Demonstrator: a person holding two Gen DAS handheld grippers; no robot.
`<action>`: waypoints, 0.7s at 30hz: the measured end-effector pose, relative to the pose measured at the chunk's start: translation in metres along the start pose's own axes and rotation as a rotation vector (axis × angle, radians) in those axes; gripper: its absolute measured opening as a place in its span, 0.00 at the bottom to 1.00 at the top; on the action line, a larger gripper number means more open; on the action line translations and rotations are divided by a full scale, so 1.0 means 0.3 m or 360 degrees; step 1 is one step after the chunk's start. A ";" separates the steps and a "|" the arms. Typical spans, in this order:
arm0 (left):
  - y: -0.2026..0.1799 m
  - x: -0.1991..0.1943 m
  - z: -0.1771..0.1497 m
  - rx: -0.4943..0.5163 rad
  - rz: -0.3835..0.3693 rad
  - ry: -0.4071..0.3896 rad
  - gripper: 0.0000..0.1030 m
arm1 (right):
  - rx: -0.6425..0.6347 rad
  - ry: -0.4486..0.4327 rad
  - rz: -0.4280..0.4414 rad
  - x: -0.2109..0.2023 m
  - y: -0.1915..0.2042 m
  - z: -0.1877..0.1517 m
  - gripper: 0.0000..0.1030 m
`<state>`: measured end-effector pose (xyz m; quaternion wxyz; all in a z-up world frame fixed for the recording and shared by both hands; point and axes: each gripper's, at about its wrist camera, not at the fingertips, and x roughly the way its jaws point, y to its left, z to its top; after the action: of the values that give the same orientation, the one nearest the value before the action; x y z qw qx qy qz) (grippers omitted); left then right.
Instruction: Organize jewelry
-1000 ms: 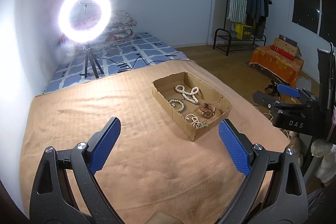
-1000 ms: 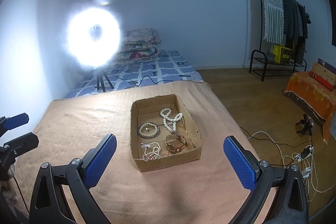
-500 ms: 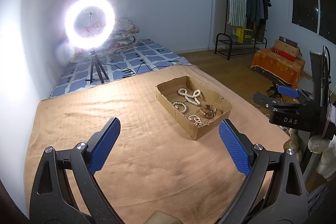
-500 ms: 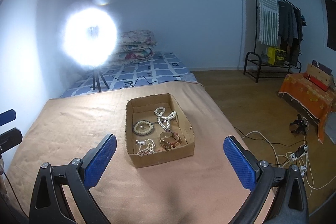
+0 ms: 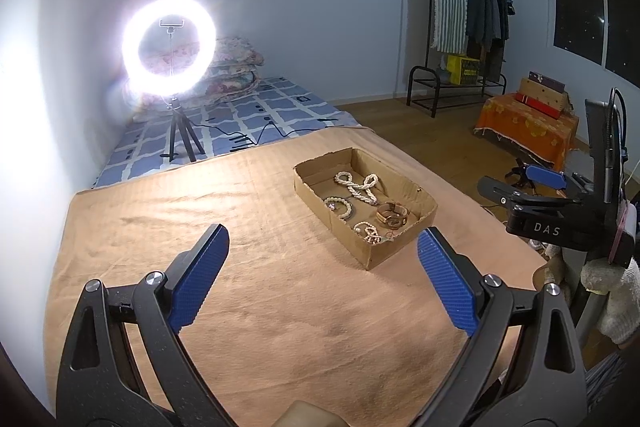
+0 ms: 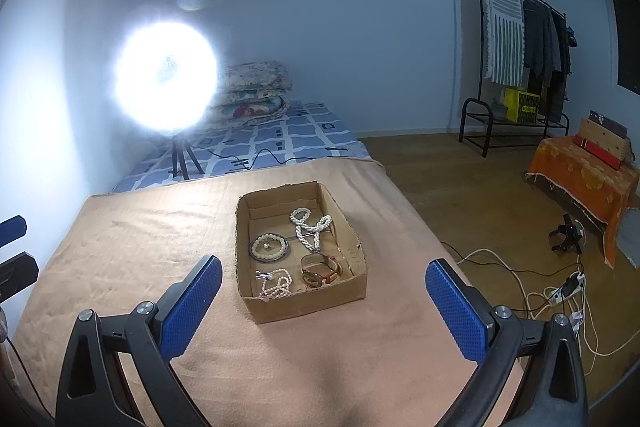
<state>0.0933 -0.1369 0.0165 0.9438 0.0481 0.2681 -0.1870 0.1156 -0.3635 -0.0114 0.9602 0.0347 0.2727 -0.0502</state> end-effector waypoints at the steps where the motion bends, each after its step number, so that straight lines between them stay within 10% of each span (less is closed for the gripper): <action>1: -0.003 -0.001 0.000 0.0002 0.0000 0.0000 0.94 | 0.0000 0.0001 -0.0002 0.001 0.000 -0.001 1.00; 21: -0.011 -0.008 0.006 0.0010 0.0003 -0.0008 0.94 | 0.0005 0.0025 0.0001 0.018 0.001 -0.008 1.00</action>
<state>0.0911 -0.1395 0.0192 0.9445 0.0509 0.2650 -0.1871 0.1190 -0.3635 -0.0165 0.9580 0.0367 0.2800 -0.0499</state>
